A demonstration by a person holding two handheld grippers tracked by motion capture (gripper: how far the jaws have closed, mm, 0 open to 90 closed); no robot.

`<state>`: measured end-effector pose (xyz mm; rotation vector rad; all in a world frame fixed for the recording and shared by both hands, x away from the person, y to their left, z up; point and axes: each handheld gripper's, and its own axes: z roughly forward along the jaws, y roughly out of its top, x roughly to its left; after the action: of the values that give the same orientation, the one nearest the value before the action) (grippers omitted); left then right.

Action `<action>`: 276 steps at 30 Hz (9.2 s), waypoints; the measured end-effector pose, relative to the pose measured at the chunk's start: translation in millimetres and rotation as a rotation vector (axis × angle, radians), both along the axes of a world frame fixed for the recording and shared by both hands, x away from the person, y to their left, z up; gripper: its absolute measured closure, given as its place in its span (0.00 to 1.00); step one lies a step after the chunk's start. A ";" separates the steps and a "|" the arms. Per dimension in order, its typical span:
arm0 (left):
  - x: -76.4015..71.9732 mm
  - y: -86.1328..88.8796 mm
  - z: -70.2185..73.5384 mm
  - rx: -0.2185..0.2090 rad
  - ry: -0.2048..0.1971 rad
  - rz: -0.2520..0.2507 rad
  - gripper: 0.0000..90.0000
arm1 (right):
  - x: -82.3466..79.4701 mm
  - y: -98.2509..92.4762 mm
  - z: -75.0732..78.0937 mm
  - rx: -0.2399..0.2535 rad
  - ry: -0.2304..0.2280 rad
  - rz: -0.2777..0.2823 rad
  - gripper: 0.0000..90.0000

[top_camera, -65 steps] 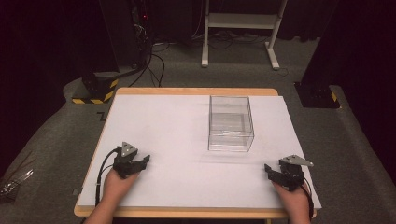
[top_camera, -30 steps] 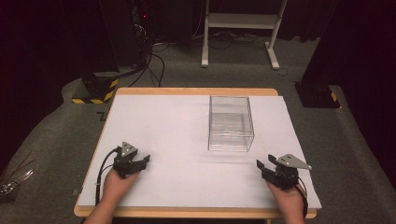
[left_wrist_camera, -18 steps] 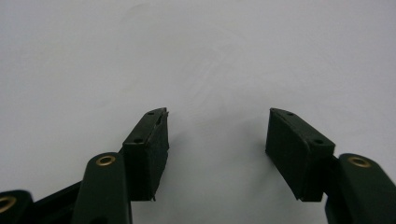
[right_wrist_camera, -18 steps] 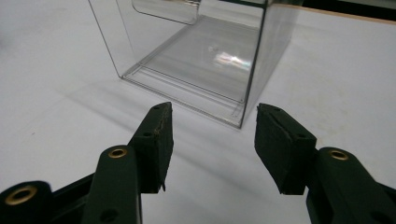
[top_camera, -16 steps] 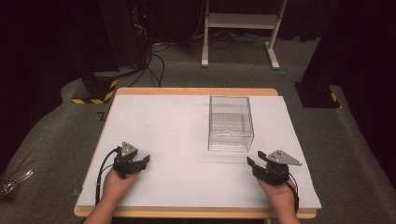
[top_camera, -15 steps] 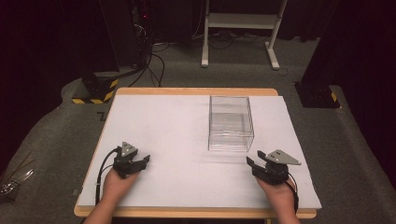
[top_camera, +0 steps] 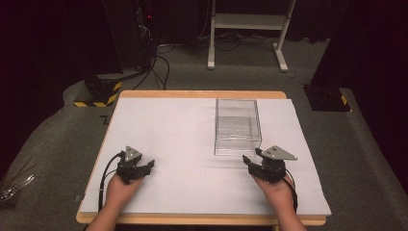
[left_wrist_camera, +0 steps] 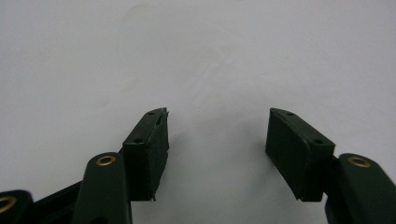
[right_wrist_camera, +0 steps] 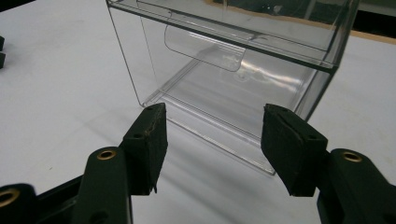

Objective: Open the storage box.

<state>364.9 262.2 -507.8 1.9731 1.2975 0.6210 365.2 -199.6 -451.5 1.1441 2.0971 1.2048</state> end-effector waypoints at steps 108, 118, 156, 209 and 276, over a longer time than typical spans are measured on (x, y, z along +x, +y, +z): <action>-1.5 -1.8 -0.1 0.019 -0.014 0.002 0.44 | 28.9 -6.7 -18.0 0.196 -0.020 0.250 0.70; -1.4 -1.7 -0.1 0.019 -0.014 0.001 0.44 | 30.6 -13.5 -19.8 0.226 -0.018 0.254 0.82; -1.1 -1.2 -0.1 0.009 -0.008 0.001 0.44 | 14.5 -24.2 -18.8 0.246 0.010 0.279 0.91; -2.3 -3.0 -0.2 0.030 -0.025 0.002 0.44 | -47.4 -38.1 -20.4 0.227 0.028 0.360 0.93; 0.4 -0.4 -0.1 -0.004 0.002 -0.002 0.44 | -84.0 -47.9 -23.6 0.230 -0.005 0.385 0.90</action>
<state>365.3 261.8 -508.0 1.9721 1.2971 0.6153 281.2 -247.6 -475.1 0.8453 2.2887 1.6567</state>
